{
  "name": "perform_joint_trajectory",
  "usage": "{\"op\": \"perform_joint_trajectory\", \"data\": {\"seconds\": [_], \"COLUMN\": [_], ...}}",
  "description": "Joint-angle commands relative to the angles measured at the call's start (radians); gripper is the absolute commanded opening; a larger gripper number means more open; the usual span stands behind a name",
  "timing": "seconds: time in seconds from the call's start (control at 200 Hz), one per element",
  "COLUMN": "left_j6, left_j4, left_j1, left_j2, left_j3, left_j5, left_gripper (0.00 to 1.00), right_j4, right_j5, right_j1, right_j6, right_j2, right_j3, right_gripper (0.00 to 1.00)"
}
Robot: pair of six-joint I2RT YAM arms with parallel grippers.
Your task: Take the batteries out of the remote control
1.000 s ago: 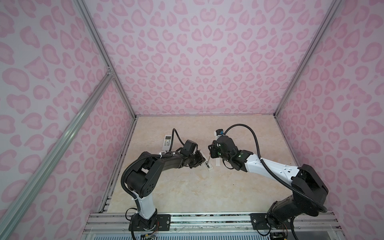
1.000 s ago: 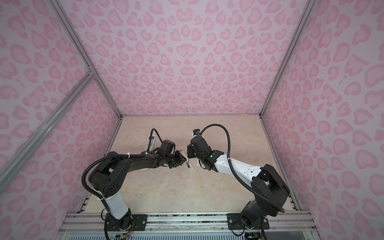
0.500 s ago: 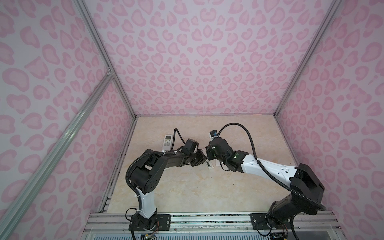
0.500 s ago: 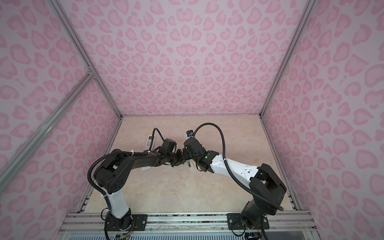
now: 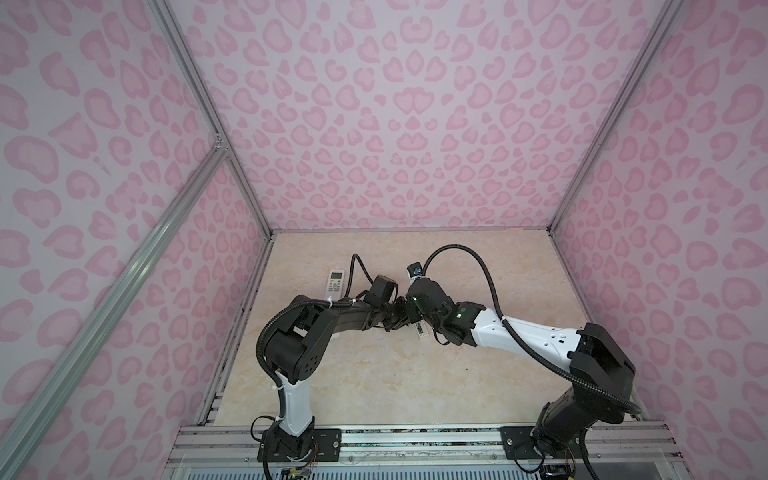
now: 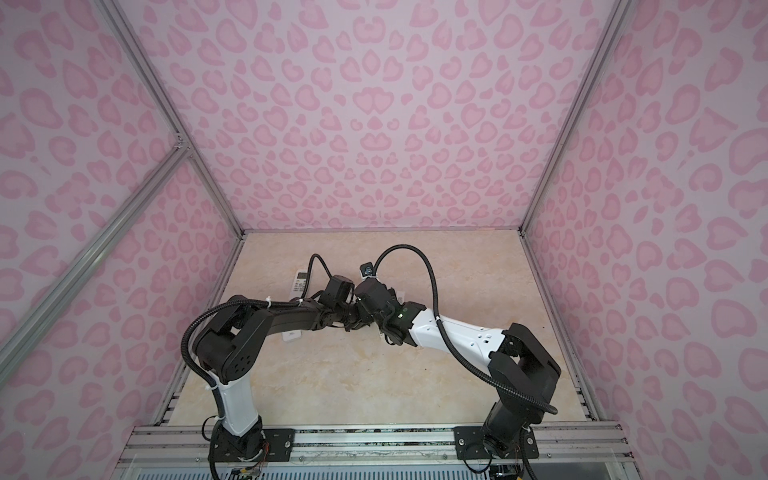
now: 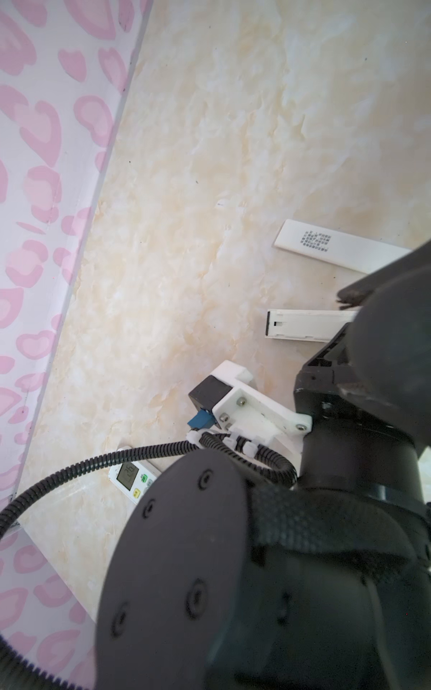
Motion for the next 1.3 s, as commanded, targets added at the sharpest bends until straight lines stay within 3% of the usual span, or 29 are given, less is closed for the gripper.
{"op": "perform_joint_trajectory", "data": {"seconds": [0.0, 0.405, 1.295], "left_j6": [0.028, 0.048, 0.064], "left_j4": [-0.112, -0.123, -0.120], "left_j1": [0.000, 0.001, 0.001], "left_j2": [0.017, 0.017, 0.035], "left_j3": [0.000, 0.008, 0.013], "left_j5": [-0.045, -0.044, -0.015], "left_gripper": [0.27, 0.24, 0.22], "right_j4": [-0.027, 0.047, 0.007], "right_j5": [-0.017, 0.001, 0.028], "right_j1": [0.004, -0.004, 0.025], "right_j6": [0.008, 0.031, -0.027], "right_j2": [0.000, -0.077, -0.020], "right_j3": [-0.015, -0.071, -0.072], "right_gripper": [0.00, 0.00, 0.00]}}
